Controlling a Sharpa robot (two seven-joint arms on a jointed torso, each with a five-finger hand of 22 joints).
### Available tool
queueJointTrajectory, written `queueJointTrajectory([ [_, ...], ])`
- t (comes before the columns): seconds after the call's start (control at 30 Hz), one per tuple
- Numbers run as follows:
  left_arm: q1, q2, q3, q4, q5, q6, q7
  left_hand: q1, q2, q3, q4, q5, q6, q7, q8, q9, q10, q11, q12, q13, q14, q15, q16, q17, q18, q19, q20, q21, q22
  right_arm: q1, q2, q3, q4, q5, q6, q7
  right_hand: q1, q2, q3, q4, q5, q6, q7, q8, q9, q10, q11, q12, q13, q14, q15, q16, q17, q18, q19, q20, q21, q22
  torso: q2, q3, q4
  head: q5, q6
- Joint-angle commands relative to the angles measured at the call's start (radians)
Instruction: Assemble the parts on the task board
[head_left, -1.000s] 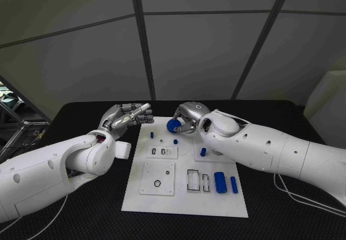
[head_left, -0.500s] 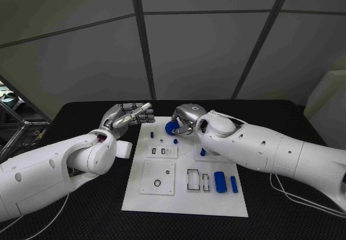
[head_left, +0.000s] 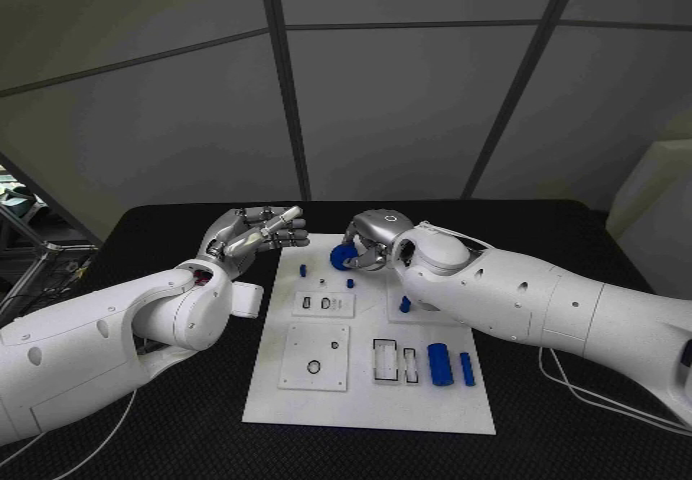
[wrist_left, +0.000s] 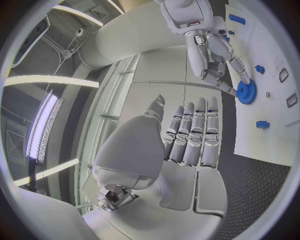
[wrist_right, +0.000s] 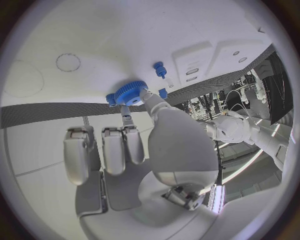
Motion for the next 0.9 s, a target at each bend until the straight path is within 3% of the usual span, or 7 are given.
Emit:
queueJointTrajectory([
  [0.03, 0.002, 0.0, 0.001, 0.001, -0.005, 0.012, 0.002, 0.0, 0.007, 0.001, -0.008, 0.005, 0.004, 0.004, -0.005, 0.001, 0.001, 0.004, -0.006, -0.001, -0.005, 0.0, -0.003, 0.002, -0.013, -0.005, 0.004, -0.007, -0.001, 0.003, 0.002, 0.0, 0.001, 0.006, 0.026, 0.005, -0.034, -0.007, -0.019, 0.027, -0.006, -0.013, 0.002, -0.001, -0.006, 0.043, 0.009, -0.005, 0.15, 0.069, 0.009, -0.006, 0.097, -0.015, 0.103, 0.011, 0.006, 0.263, 0.0, 0.0001, 0.0002, 0.0, -0.001],
  [0.3, 0.002, -0.001, 0.001, 0.001, -0.005, 0.004, -0.008, -0.001, 0.006, -0.001, -0.009, 0.004, 0.003, 0.006, -0.007, 0.001, 0.0, 0.005, -0.009, -0.001, -0.005, 0.0, -0.005, 0.002, -0.013, -0.006, 0.004, -0.007, -0.002, 0.003, -0.003, 0.0, 0.002, 0.041, 0.082, 0.017, -0.144, 0.0, -0.042, 0.195, 0.022, -0.005, 0.001, 0.004, -0.011, 0.043, 0.009, -0.004, 0.153, 0.07, 0.01, -0.004, 0.103, -0.015, 0.103, 0.014, 0.006, 0.263, 0.0, -0.0005, 0.0001, 0.001, -0.003],
  [0.6, 0.002, -0.003, 0.001, 0.002, -0.005, 0.003, -0.013, -0.002, 0.006, -0.002, -0.01, 0.003, 0.0, 0.009, -0.01, 0.0, -0.001, 0.007, -0.011, -0.001, -0.005, 0.0, -0.006, 0.003, -0.013, -0.006, 0.004, -0.007, -0.002, 0.003, -0.013, 0.0, 0.001, 0.061, 0.103, 0.008, -0.143, 0.0, -0.037, 0.23, 0.026, 0.003, -0.001, 0.004, -0.011, 0.044, 0.007, -0.002, 0.154, 0.071, 0.009, -0.001, 0.108, -0.015, 0.103, 0.013, 0.006, 0.263, -0.001, -0.0004, 0.0008, 0.001, -0.003],
  [0.67, 0.002, -0.003, 0.001, 0.002, -0.005, 0.004, -0.014, -0.002, 0.006, -0.002, -0.01, 0.003, 0.0, 0.009, -0.01, 0.0, -0.001, 0.007, -0.011, -0.001, -0.005, 0.0, -0.006, 0.003, -0.013, -0.006, 0.004, -0.007, -0.002, 0.003, -0.021, 0.0, 0.007, 0.066, 0.075, 0.009, -0.142, 0.0, -0.036, 0.232, 0.026, 0.003, -0.001, 0.004, -0.011, 0.044, 0.007, -0.003, 0.154, 0.071, 0.009, -0.001, 0.107, -0.015, 0.103, 0.013, 0.006, 0.263, -0.001, -0.0004, 0.0002, 0.003, -0.002],
  [0.9, 0.002, -0.009, 0.001, -0.001, -0.005, 0.004, -0.013, -0.002, 0.006, -0.002, -0.01, 0.003, 0.0, 0.009, -0.01, 0.0, -0.002, 0.007, -0.012, -0.001, -0.005, 0.001, -0.006, 0.003, -0.014, -0.006, 0.004, -0.007, -0.002, 0.003, -0.11, 0.001, 0.081, 0.167, -0.169, 0.12, -0.061, -0.005, -0.011, 0.202, 0.033, 0.005, -0.001, 0.002, -0.013, 0.045, 0.007, -0.002, 0.155, 0.072, 0.008, 0.0, 0.111, -0.015, 0.103, 0.011, 0.006, 0.263, -0.006, 0.002, -0.0065, 0.001, 0.006],
])
